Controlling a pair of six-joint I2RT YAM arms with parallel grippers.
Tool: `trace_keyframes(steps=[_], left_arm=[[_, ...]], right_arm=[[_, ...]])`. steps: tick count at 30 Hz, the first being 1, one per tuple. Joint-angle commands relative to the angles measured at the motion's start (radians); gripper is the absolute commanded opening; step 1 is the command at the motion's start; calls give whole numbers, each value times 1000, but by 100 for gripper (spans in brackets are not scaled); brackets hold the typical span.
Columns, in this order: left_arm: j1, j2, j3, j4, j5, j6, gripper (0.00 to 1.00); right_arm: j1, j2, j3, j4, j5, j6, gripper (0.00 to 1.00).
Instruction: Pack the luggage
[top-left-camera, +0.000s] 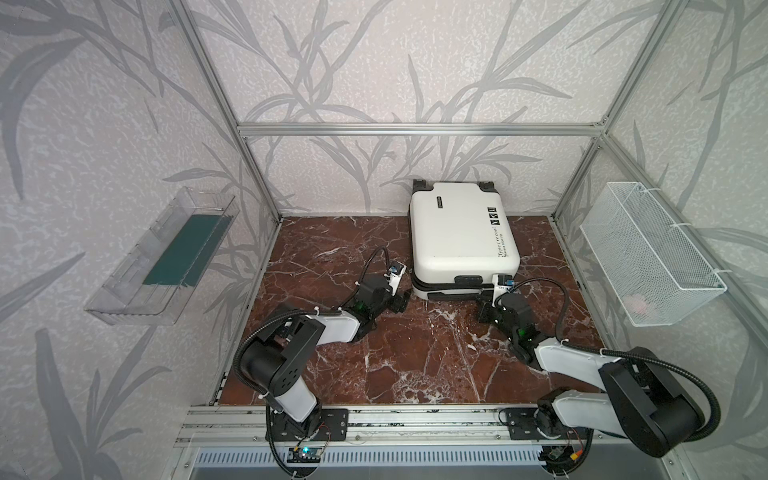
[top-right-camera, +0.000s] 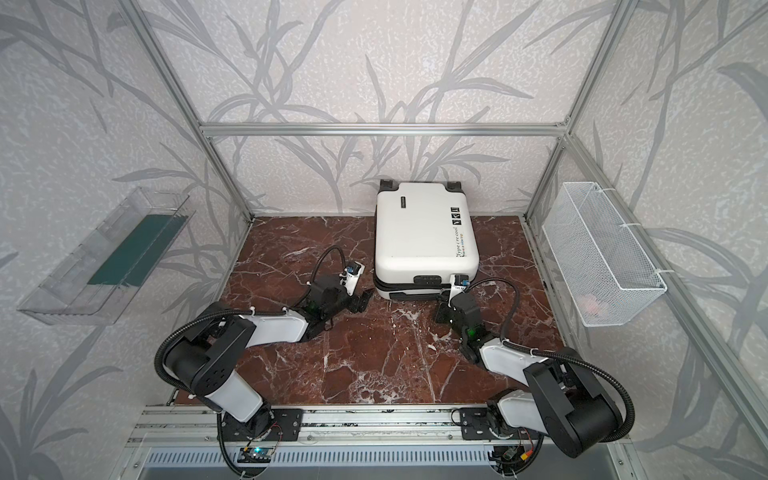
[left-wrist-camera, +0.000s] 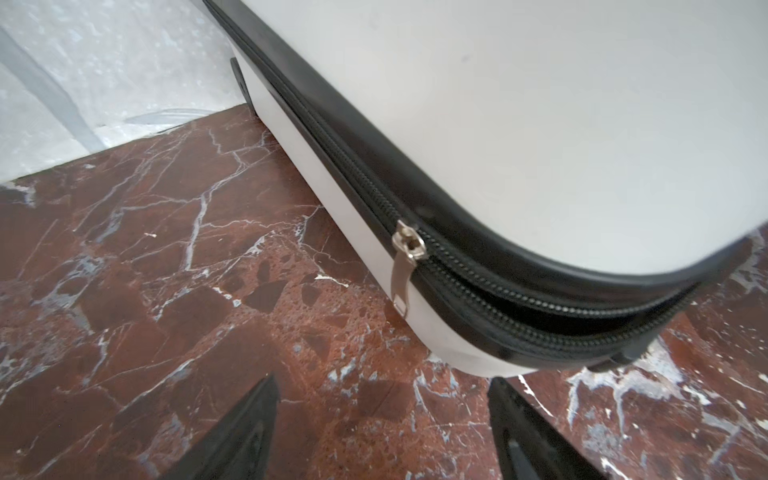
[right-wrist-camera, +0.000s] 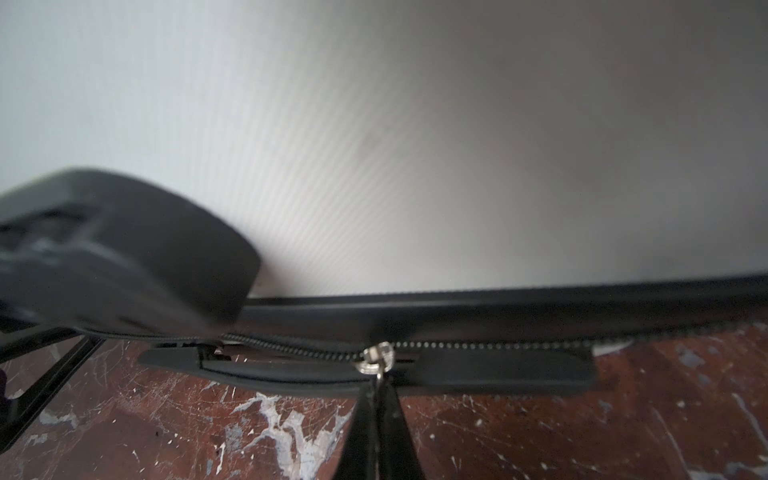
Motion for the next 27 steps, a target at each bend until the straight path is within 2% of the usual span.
trace_keyframes(steps=[1, 8, 17, 22, 27], left_arm=[[2, 28, 49, 59, -46, 49, 80], [13, 85, 62, 138, -45, 60, 77], [26, 113, 52, 228, 58, 138, 65], [26, 115, 41, 257, 68, 162, 59], [26, 115, 46, 229, 103, 207, 53]], right_arm=[[-10, 1, -29, -63, 4, -7, 0], [-12, -2, -28, -70, 4, -7, 0], [-12, 0, -24, -74, 4, -7, 0], [-12, 2, -24, -74, 2, -9, 0], [-12, 6, -21, -74, 2, -11, 0]])
